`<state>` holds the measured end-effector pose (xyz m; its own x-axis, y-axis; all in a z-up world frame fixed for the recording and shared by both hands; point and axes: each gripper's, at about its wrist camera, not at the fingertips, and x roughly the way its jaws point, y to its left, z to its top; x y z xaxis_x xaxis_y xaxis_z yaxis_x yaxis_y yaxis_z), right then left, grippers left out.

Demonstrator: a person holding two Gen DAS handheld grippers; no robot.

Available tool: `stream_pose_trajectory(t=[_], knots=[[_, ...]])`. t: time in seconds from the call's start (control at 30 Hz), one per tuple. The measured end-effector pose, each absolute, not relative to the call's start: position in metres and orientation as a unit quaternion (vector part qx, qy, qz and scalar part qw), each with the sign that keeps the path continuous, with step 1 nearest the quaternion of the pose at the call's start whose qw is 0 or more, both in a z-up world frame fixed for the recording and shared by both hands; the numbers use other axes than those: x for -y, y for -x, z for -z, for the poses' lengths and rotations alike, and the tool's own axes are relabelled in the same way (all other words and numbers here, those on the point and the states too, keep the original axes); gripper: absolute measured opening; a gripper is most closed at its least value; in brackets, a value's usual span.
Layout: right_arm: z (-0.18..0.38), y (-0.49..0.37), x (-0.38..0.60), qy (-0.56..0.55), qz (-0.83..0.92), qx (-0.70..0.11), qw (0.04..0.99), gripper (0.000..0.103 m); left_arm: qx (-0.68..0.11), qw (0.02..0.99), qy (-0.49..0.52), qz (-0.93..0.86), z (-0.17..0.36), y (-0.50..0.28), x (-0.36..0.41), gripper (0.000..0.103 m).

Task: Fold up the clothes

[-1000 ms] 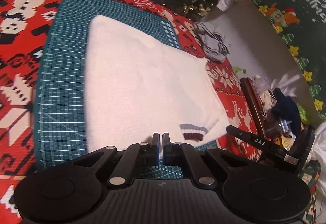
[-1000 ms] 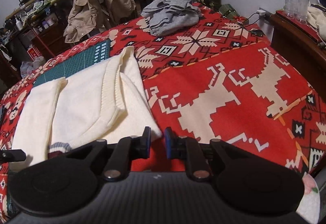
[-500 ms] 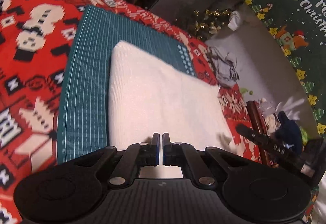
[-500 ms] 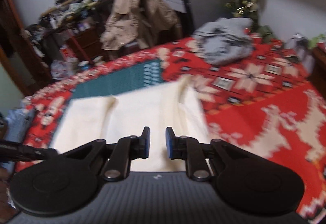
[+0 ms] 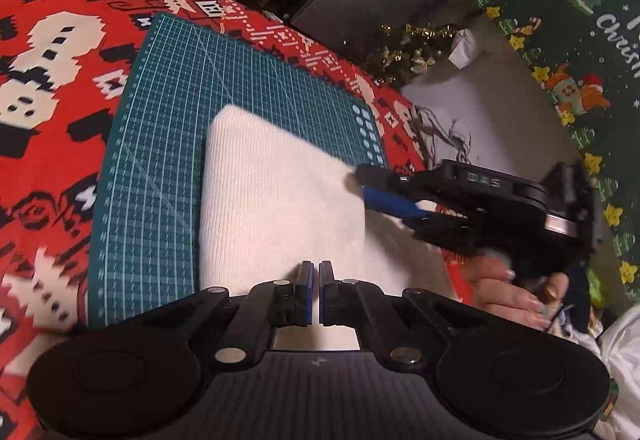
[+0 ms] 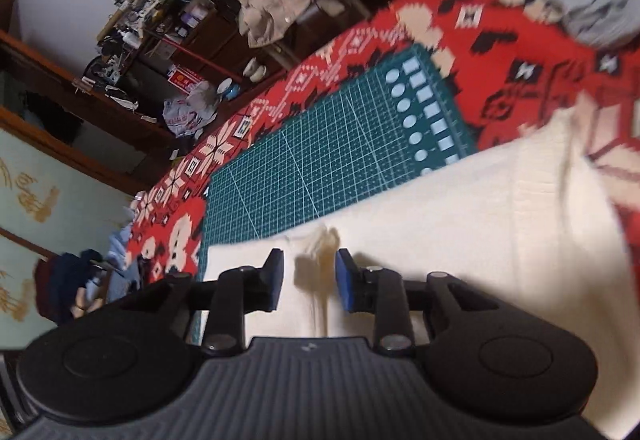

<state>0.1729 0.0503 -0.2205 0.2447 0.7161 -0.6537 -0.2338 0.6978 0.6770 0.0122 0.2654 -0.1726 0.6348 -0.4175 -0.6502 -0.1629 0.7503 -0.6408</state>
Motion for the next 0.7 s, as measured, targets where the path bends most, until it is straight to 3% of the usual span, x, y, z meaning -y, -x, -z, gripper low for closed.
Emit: stream_pose_trajectory(t=[0.1, 0.13, 0.2, 0.3, 0.43, 0.7], knots=[[0.232, -0.190, -0.060, -0.243, -0.321, -0.543, 0.737, 0.032, -0.424, 0.836, 0.340, 0.074, 0.175, -0.020, -0.264, 0.001], [0.233, -0.194, -0.064, -0.243, -0.326, -0.545, 0.733, 0.021, -0.425, 0.837, 0.336, 0.071, 0.177, -0.020, -0.264, 0.002], [0.230, -0.195, -0.072, -0.224, -0.337, -0.534, 0.742, 0.014, -0.424, 0.838, 0.337, 0.067, 0.181, -0.019, -0.263, 0.003], [0.217, -0.192, -0.082, -0.177, -0.347, -0.503, 0.772, 0.011, -0.417, 0.837, 0.348, 0.070, 0.186, -0.014, -0.264, 0.003], [0.221, -0.185, -0.099, -0.110, -0.339, -0.486, 0.798, 0.010, -0.418, 0.834, 0.352, 0.077, 0.189, -0.010, -0.263, 0.003], [0.212, -0.185, -0.097, -0.140, -0.366, -0.487, 0.780, 0.018, -0.404, 0.847, 0.337, 0.073, 0.163, -0.013, -0.273, 0.002]])
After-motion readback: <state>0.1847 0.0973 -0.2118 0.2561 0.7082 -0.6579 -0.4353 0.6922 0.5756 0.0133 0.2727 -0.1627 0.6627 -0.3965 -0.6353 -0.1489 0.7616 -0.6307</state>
